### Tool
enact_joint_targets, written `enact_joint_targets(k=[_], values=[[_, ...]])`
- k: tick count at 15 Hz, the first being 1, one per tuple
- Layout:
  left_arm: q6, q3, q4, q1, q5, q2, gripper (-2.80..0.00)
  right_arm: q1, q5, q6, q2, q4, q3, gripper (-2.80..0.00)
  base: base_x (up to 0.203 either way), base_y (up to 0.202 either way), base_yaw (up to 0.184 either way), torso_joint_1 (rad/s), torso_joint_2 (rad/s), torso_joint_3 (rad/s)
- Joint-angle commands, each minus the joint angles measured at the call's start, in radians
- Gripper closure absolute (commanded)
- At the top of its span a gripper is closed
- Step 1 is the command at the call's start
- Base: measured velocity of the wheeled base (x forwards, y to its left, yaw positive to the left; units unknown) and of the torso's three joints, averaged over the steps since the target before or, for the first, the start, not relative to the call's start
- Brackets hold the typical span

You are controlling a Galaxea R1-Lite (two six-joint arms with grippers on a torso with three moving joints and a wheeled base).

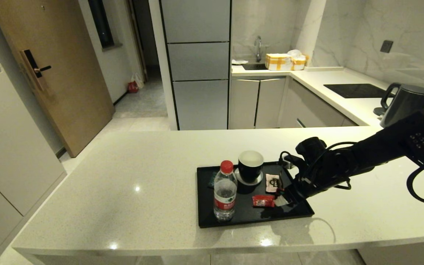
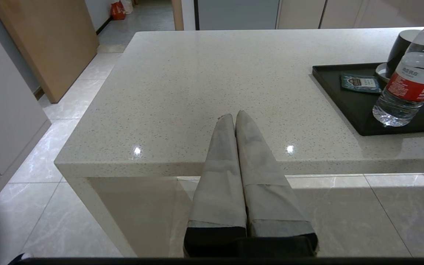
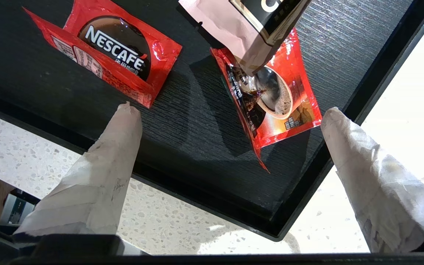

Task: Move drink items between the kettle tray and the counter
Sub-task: Pick up the tea bag

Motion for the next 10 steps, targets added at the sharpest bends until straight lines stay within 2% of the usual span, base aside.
enact_joint_targets(k=[1, 10], values=[[0.0, 0.0, 0.0, 0.0, 0.0, 0.0, 0.0, 0.0, 0.003, -0.004, 0.003, 0.0, -0.001, 0.0, 0.0, 0.0, 0.0, 0.0, 0.0, 0.0], [0.0, 0.0, 0.0, 0.0, 0.0, 0.0, 0.0, 0.0, 0.02, -0.002, 0.002, 0.0, 0.002, 0.0, 0.0, 0.0, 0.0, 0.0, 0.0, 0.0]])
